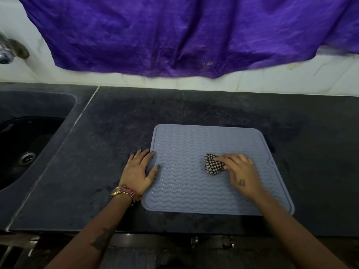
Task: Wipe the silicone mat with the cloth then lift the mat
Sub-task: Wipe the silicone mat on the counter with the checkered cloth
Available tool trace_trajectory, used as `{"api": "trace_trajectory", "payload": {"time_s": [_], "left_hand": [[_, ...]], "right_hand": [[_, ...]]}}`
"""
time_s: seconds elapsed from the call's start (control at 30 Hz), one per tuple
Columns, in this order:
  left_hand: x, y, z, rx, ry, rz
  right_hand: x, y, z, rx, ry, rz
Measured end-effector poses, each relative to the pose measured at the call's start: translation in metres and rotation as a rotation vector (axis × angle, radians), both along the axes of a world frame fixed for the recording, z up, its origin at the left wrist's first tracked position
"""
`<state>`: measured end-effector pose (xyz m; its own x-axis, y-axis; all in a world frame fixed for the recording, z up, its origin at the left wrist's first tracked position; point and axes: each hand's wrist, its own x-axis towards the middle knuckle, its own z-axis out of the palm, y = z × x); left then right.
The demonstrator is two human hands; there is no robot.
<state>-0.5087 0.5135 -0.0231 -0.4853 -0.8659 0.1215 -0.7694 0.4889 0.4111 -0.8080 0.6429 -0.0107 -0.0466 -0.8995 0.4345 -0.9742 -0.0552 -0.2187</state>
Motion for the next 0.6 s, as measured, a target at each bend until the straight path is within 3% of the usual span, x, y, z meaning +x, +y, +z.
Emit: {"api": "trace_trajectory", "payload": {"time_s": [0.1,0.27,0.4,0.53,0.6], "left_hand": [[0.000,-0.001,0.000,0.005,-0.003,0.001],[-0.001,-0.001,0.000,0.010,-0.004,0.003],[-0.001,-0.002,0.001,0.009,0.003,0.007],[-0.001,-0.001,0.001,0.008,0.001,0.008],[-0.001,-0.001,0.001,0.004,0.007,0.010]], "right_hand": [[-0.011,-0.015,0.004,-0.032,-0.027,-0.062],[-0.014,-0.032,0.001,0.123,0.054,-0.076],[-0.027,-0.052,0.012,0.071,0.053,-0.131],[-0.029,-0.069,0.006,0.266,0.111,-0.156],[-0.034,-0.077,0.010,0.246,0.123,-0.132]]}}
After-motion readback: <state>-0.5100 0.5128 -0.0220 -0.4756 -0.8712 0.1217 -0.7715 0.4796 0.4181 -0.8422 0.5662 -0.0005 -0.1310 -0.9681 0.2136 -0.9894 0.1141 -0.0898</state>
